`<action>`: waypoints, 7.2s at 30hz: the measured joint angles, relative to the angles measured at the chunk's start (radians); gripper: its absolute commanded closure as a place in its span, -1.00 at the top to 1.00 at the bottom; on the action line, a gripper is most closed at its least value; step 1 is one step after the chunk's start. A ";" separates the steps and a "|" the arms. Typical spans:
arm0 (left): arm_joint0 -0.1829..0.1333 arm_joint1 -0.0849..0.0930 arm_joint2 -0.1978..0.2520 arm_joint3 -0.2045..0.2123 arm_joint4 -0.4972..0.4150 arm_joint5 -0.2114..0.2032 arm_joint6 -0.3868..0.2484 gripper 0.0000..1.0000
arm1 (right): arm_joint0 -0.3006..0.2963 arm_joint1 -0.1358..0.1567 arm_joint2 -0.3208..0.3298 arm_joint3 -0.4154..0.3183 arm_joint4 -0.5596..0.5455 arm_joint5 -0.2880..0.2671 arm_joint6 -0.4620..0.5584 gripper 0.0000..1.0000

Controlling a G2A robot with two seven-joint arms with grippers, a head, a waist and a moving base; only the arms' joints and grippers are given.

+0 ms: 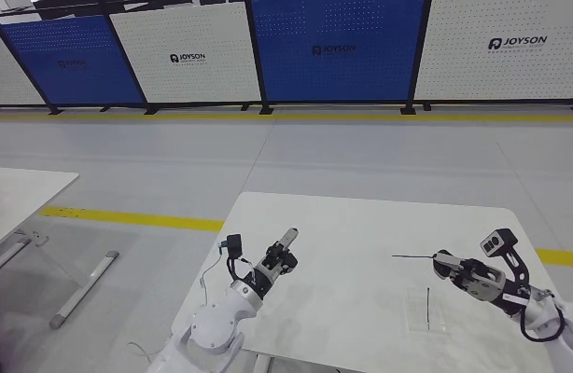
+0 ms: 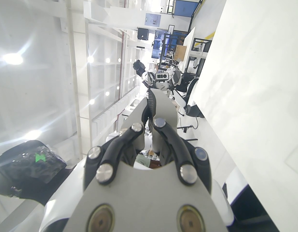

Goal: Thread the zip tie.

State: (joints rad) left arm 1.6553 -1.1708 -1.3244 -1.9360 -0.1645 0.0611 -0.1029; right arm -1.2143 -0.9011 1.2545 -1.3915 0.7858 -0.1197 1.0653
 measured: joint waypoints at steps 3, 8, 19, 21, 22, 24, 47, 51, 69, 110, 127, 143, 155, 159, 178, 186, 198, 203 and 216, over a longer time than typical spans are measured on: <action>0.002 0.000 -0.001 -0.002 0.000 -0.002 0.001 1.00 | 0.000 0.000 0.000 0.000 0.000 0.000 0.000 -1.00; 0.002 0.000 0.000 0.002 -0.004 -0.002 -0.001 1.00 | -0.003 -0.001 0.004 -0.004 -0.011 -0.010 -0.015 -1.00; -0.078 -0.010 0.072 0.128 -0.170 0.069 -0.202 1.00 | 0.002 -0.042 -0.144 -0.068 -0.145 -0.013 -0.191 -1.00; -0.084 -0.012 0.076 0.137 -0.250 0.073 -0.231 1.00 | 0.003 -0.042 -0.146 -0.066 -0.144 -0.010 -0.188 -1.00; -0.084 -0.012 0.076 0.138 -0.271 0.073 -0.229 1.00 | 0.003 -0.042 -0.145 -0.066 -0.144 -0.011 -0.188 -1.00; -0.084 -0.012 0.075 0.137 -0.251 0.072 -0.223 1.00 | 0.002 -0.042 -0.144 -0.067 -0.144 -0.011 -0.188 -1.00; -0.124 -0.025 0.143 0.168 -0.309 0.003 -0.230 1.00 | 0.052 -0.115 -0.285 -0.016 -0.087 -0.095 -0.365 -1.00; -0.124 -0.025 0.143 0.169 -0.309 0.003 -0.230 1.00 | 0.052 -0.115 -0.285 -0.017 -0.087 -0.095 -0.364 -1.00; -0.226 -0.051 0.272 0.273 -0.215 -0.118 -0.161 1.00 | 0.031 -0.136 -0.308 -0.034 -0.147 -0.083 -0.409 -1.00; -0.283 -0.071 0.311 0.345 -0.181 -0.185 -0.101 -1.00 | 0.031 -0.136 -0.308 -0.034 -0.146 -0.084 -0.409 -1.00; -0.291 -0.074 0.317 0.345 -0.207 -0.159 -0.146 -0.02 | 0.031 -0.136 -0.308 -0.034 -0.146 -0.084 -0.409 -1.00; -0.296 -0.078 0.324 0.345 -0.210 -0.161 -0.152 -0.60 | 0.031 -0.136 -0.308 -0.034 -0.146 -0.084 -0.409 -1.00; -0.294 -0.078 0.323 0.348 -0.202 -0.169 -0.155 -1.00 | 0.031 -0.136 -0.308 -0.034 -0.146 -0.084 -0.409 -1.00; -0.293 -0.078 0.324 0.347 -0.197 -0.170 -0.157 -1.00 | 0.031 -0.136 -0.308 -0.034 -0.146 -0.084 -0.409 -1.00; -0.272 -0.069 0.273 0.332 -0.231 -0.150 -0.172 -1.00 | -0.047 -0.122 -0.187 -0.089 -0.159 -0.071 -0.407 1.00; -0.233 -0.057 0.228 0.330 -0.214 -0.142 -0.180 -1.00 | -0.119 -0.108 -0.095 -0.120 -0.132 -0.074 -0.383 1.00; -0.229 -0.055 0.236 0.331 -0.188 -0.114 -0.181 -1.00 | -0.126 -0.108 -0.088 -0.124 -0.128 -0.070 -0.378 1.00; -0.229 -0.055 0.236 0.331 -0.188 -0.114 -0.181 -1.00 | -0.126 -0.108 -0.088 -0.124 -0.128 -0.070 -0.378 1.00; -0.171 -0.040 0.171 0.152 -0.201 -0.142 -0.204 -1.00 | -0.126 -0.108 -0.088 -0.124 -0.128 -0.070 -0.378 1.00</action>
State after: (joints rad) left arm 1.4844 -1.2111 -1.1529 -1.7837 -0.3655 -0.0805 -0.3069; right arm -1.3404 -1.0095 1.1663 -1.5151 0.6579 -0.1897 0.6871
